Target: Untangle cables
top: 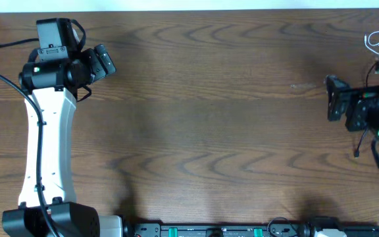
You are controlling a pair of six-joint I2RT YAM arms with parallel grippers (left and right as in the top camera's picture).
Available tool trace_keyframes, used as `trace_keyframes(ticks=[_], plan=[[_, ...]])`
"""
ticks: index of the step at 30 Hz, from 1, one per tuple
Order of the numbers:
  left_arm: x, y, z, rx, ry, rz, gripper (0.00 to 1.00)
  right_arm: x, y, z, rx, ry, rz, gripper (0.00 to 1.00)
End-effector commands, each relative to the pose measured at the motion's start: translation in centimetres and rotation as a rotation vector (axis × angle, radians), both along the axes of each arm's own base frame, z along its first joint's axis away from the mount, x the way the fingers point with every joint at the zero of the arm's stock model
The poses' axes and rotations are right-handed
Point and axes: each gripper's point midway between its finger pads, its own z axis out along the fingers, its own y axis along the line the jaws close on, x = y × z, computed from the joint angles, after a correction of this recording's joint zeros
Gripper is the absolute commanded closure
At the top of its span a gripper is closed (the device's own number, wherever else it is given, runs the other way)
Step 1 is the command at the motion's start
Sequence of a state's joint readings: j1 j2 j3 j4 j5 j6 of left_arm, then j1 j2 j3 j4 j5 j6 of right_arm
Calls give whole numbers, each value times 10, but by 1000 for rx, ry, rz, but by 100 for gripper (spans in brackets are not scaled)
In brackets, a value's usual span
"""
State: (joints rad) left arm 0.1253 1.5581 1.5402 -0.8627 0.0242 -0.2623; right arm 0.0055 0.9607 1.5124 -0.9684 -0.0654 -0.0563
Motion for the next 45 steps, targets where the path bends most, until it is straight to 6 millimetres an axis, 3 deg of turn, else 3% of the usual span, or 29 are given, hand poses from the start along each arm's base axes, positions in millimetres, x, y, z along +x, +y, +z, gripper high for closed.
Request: trace_keyframes(ticks=[1, 11, 18, 23, 26, 33, 39, 45], plan=[[3, 1, 1, 0, -3, 0, 1, -5, -4, -24, -20, -53, -19, 1], [3, 1, 1, 0, -3, 0, 1, 0, 4, -95, -7, -369, 6, 1], [3, 1, 1, 0, -3, 1, 1, -19, 9, -138, 9, -609, 27, 1], [3, 1, 1, 0, -3, 0, 1, -28, 9, -156, 12, -673, 27, 1], [3, 1, 1, 0, -3, 0, 1, -30, 9, -174, 12, -666, 27, 1], [3, 1, 1, 0, -3, 0, 1, -29, 9, -189, 9, -605, 28, 1], [3, 1, 1, 0, -3, 0, 1, -25, 9, -255, -4, -334, 31, 1], [3, 1, 1, 0, -3, 0, 1, -25, 8, -253, -4, -345, 26, 1]])
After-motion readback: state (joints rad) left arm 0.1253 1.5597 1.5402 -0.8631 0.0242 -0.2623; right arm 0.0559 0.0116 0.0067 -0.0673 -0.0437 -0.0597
